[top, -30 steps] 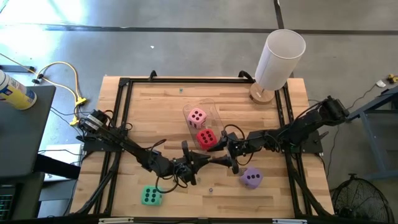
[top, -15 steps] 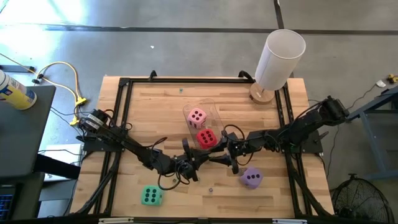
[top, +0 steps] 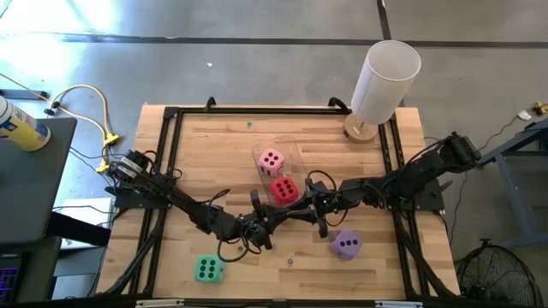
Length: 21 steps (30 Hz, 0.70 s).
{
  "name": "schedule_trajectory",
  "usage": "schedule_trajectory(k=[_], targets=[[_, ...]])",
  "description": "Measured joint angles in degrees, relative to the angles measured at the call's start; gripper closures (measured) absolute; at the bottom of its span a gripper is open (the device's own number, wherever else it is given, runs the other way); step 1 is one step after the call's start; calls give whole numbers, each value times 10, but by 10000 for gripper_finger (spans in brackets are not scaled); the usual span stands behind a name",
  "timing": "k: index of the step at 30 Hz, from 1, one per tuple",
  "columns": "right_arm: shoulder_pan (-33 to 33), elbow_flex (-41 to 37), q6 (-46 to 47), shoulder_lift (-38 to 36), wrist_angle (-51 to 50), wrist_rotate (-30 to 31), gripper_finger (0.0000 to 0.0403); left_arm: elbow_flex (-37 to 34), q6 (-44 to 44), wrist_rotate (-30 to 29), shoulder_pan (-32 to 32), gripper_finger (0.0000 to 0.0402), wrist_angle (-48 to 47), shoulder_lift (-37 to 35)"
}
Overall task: Pick & Place Dice
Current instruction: Put the small green dice into the transparent bin
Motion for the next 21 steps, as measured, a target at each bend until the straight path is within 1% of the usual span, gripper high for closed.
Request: schedule_trajectory(k=[3, 10, 21], targets=[[-1, 0, 0, 0, -4, 0, 337, 0, 0, -1, 0, 344, -5, 0], [-1, 0, -4, 0, -4, 1, 339, 0, 0, -1, 0, 341, -8, 0], [-1, 0, -8, 0, -6, 3, 339, 0, -21, 7, -1, 315, -8, 0]])
